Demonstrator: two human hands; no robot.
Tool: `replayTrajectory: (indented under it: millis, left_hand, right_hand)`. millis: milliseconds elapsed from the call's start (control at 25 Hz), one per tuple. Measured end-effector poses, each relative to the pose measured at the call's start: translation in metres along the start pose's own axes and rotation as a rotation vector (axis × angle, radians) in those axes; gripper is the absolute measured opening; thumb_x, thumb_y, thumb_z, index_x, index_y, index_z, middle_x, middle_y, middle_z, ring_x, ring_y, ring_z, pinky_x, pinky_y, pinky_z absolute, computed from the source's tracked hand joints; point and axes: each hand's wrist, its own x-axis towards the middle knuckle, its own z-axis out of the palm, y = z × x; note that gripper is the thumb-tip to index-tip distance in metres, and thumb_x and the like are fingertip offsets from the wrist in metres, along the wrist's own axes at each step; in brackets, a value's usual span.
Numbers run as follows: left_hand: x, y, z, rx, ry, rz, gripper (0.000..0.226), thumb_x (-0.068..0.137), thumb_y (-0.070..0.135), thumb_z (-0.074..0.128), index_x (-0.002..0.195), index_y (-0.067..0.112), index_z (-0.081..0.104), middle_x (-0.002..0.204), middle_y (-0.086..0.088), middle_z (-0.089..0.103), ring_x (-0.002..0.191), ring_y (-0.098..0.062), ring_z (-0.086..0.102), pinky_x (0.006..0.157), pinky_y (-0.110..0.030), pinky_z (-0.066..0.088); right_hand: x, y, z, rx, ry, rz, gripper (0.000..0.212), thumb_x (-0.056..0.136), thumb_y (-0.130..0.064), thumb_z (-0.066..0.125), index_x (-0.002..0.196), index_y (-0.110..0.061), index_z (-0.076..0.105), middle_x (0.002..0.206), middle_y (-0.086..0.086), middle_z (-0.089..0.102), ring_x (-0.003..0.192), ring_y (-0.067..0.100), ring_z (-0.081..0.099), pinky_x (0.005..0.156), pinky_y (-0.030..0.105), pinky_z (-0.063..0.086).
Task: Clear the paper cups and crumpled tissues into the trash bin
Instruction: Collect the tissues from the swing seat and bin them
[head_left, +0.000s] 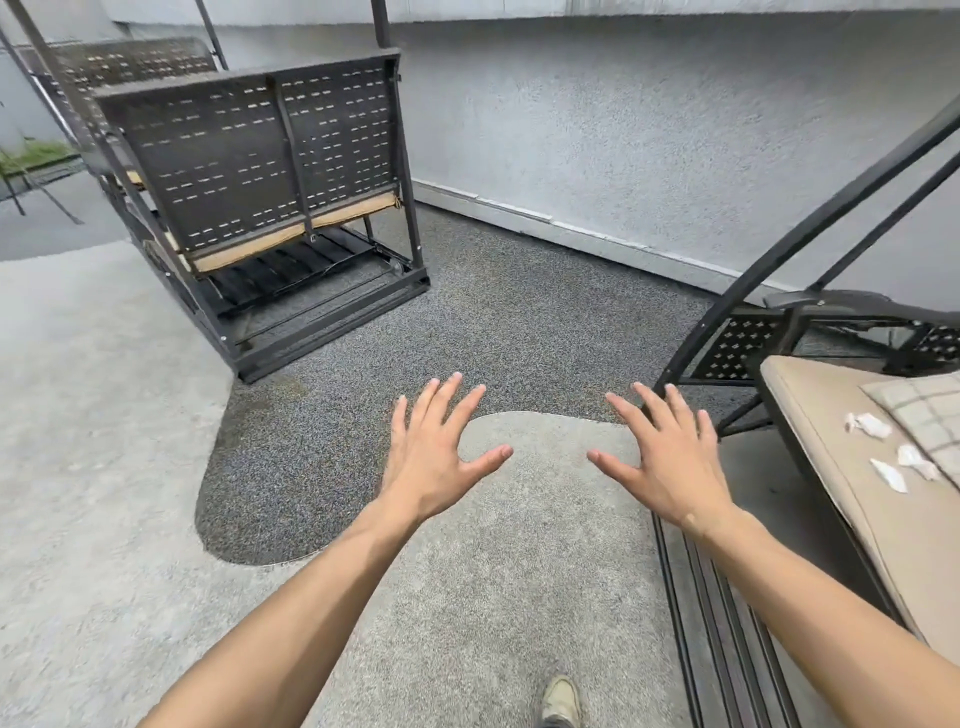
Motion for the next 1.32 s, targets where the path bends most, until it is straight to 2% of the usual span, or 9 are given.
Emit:
replayTrajectory:
  millis: [280,680,960,1120,1320]
  left_hand:
    - [0.155,0.039,0.050,-0.001,-0.016,0.085,0.082,0.079,0.088,0.022,0.149,0.046,0.015,0.162,0.008,0.012,0.149,-0.014,0.003,0.119,-0.052,-0.003]
    - [0.331,0.090,0.121,-0.060,-0.081,0.256,0.083,0.079,0.088,0.018,0.150,0.045,0.012,0.162,0.010,0.006,0.149,-0.012,-0.001,0.118,-0.051,-0.008]
    - [0.472,0.124,0.183,-0.134,-0.150,0.451,0.082,0.079,0.088,0.017,0.150,0.046,0.009,0.162,0.011,0.002,0.148,-0.011,-0.001,0.117,-0.052,-0.009]
    - [0.553,0.151,0.211,-0.174,-0.204,0.577,0.080,0.081,0.087,0.019,0.149,0.048,0.007,0.161,0.012,-0.001,0.148,-0.010,-0.002,0.118,-0.054,-0.005]
    - [0.622,0.194,0.246,-0.219,-0.236,0.732,0.081,0.081,0.087,0.020,0.150,0.044,0.010,0.162,0.012,0.003,0.148,-0.011,0.002,0.118,-0.051,-0.006]
  right_hand:
    - [0.108,0.096,0.012,0.037,-0.023,0.086,0.080,0.075,-0.086,0.023,0.146,-0.050,0.017,0.159,-0.005,0.019,0.147,0.023,0.003,0.115,0.058,0.014]
    - [0.211,0.197,0.031,0.008,0.009,0.270,0.079,0.075,-0.089,0.018,0.144,-0.053,0.010,0.159,-0.004,0.020,0.147,0.025,0.004,0.114,0.059,0.013]
    - [0.280,0.259,0.050,-0.021,0.009,0.493,0.082,0.071,-0.091,0.015,0.144,-0.053,0.009,0.159,-0.003,0.019,0.147,0.025,0.004,0.114,0.058,0.012]
    - [0.318,0.287,0.050,-0.033,0.002,0.638,0.082,0.072,-0.090,0.016,0.145,-0.053,0.012,0.160,-0.003,0.014,0.147,0.024,-0.002,0.115,0.058,0.008]
    - [0.320,0.321,0.053,-0.017,0.038,0.848,0.083,0.074,-0.091,0.016,0.146,-0.049,0.015,0.160,-0.003,0.015,0.147,0.025,0.001,0.116,0.058,0.008]
